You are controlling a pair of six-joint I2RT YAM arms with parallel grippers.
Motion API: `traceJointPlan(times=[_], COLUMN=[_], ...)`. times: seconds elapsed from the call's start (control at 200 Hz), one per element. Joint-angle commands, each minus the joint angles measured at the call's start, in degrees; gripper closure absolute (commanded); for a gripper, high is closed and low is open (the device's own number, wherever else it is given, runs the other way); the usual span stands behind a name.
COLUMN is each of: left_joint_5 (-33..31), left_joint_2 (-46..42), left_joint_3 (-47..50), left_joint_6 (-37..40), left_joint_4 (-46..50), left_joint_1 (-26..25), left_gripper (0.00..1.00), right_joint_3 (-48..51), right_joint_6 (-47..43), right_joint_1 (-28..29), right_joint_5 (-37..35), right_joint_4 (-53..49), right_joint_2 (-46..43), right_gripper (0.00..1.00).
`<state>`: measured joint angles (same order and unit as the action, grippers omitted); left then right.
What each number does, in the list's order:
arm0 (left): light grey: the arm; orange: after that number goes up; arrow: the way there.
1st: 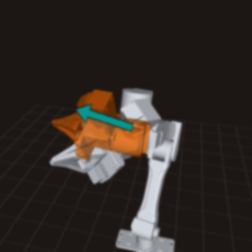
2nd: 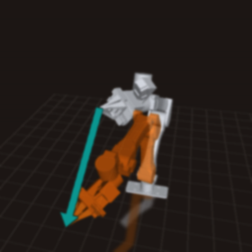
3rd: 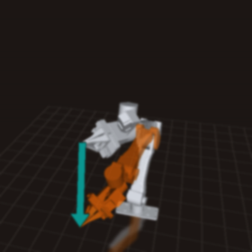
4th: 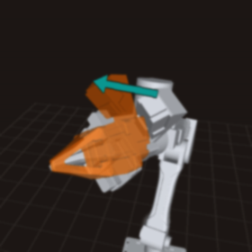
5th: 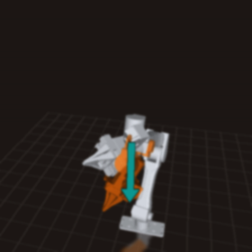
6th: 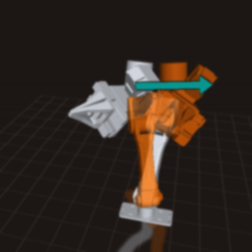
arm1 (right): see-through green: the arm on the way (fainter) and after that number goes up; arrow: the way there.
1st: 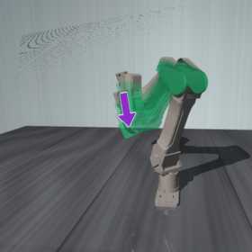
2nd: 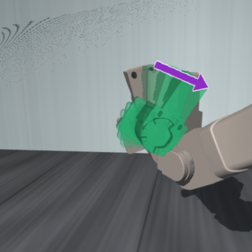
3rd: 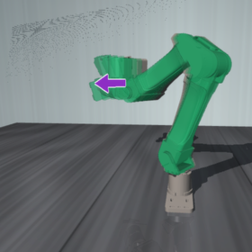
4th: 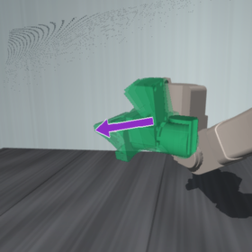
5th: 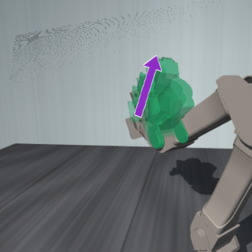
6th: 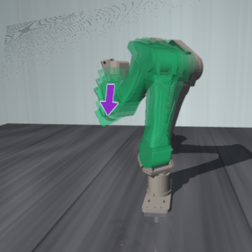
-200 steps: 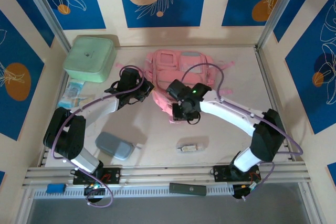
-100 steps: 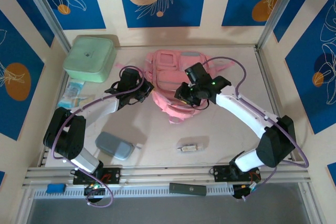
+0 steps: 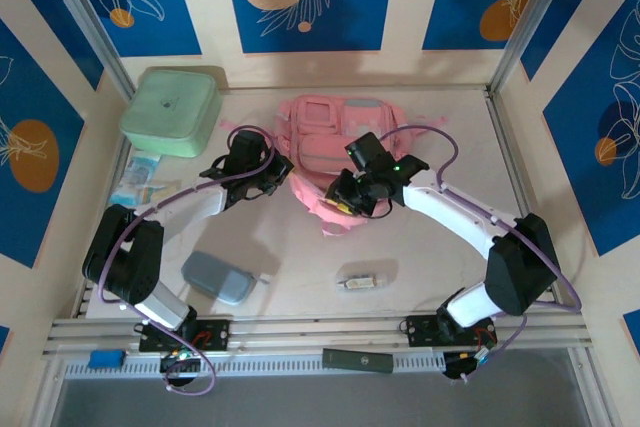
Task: Pack the student bag
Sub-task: Zip the student bag at the center of the table.
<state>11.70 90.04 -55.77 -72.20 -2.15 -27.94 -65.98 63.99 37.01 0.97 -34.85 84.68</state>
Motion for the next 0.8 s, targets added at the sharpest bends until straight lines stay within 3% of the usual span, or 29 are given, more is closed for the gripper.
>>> traceJointPlan(times=[0.0,0.195,0.405,0.565,0.72,0.795], left_joint_5=[-0.90,-0.74,-0.83,0.89,4.40,6.83], left_joint_2=[-2.13,-1.89,-1.97,-2.05,-1.24,0.04], left_joint_3=[-0.74,-0.79,-0.48,-0.31,-0.59,-1.56], left_joint_6=[-0.66,-0.66,-1.03,-0.82,0.18,1.25], left_joint_4=[-5.51,-5.76,-5.84,-5.84,-5.43,-4.55], left_joint_1=[-0.36,-0.32,-0.03,2.81,7.77,10.09], left_gripper=[1.00,1.00,1.00,1.00,1.00,1.00], right_joint_3=[-1.10,-0.12,-0.37,-0.37,4.29,6.64], right_joint_6=[1.23,1.94,-1.22,-8.97,-20.36,-23.84], right_joint_1=[0.15,0.17,0.75,2.85,5.61,4.29], right_joint_5=[2.36,3.17,1.40,-5.47,-14.62,-15.81], right_joint_4=[2.21,3.82,1.41,-5.42,-6.05,-6.27], right_joint_2=[0.81,1.73,0.89,-0.37,-4.83,-6.52], right_gripper=[0.69,0.78,0.97,1.00,1.00,1.00])
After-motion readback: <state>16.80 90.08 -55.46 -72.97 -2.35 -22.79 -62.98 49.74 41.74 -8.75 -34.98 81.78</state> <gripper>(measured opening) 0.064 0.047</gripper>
